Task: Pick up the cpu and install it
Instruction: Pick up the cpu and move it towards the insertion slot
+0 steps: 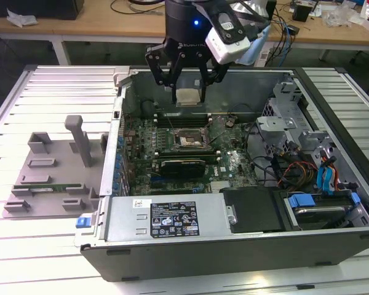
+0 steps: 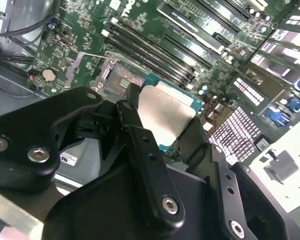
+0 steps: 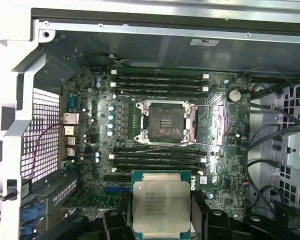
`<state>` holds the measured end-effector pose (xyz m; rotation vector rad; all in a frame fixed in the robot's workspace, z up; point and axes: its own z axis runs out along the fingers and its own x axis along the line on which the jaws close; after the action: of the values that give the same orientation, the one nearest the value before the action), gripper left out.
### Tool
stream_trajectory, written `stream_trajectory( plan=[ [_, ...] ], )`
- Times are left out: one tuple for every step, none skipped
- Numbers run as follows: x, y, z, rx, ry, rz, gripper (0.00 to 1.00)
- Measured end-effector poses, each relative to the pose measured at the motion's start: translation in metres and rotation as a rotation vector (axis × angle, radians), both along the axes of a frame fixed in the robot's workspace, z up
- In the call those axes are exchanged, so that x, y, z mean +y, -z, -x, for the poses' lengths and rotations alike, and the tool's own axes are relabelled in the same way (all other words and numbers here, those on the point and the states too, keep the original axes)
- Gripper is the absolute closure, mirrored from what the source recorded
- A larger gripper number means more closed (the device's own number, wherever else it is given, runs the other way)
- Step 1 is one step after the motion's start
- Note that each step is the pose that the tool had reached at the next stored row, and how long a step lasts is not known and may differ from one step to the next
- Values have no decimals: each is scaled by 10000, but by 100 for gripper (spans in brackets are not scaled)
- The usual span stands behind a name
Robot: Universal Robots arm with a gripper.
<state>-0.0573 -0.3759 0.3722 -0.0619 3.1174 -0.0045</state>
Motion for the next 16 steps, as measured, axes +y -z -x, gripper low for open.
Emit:
stream_trajectory(
  plan=[
    [13,14,-42,-1,1,0,45],
    [20,23,-70,0,1,0,45],
    [28,31,-98,-1,0,-1,45],
    [37,41,-133,0,-1,0,45],
    [44,50,-158,0,0,0,45],
    [52,62,-179,0,0,-1,45],
    [61,79,-198,-1,0,-1,45],
    [64,91,-204,-2,0,-3,45],
    [66,102,-207,-1,2,-2,45],
    [72,130,-212,0,0,0,45],
    [77,160,-218,0,-2,1,45],
    [79,170,-220,1,-3,1,45],
    [80,179,-223,0,-4,0,45],
    [85,205,-237,0,-4,-1,45],
    [87,220,-248,-1,-5,-1,45],
    [89,231,-256,0,-5,0,45]
  ],
)
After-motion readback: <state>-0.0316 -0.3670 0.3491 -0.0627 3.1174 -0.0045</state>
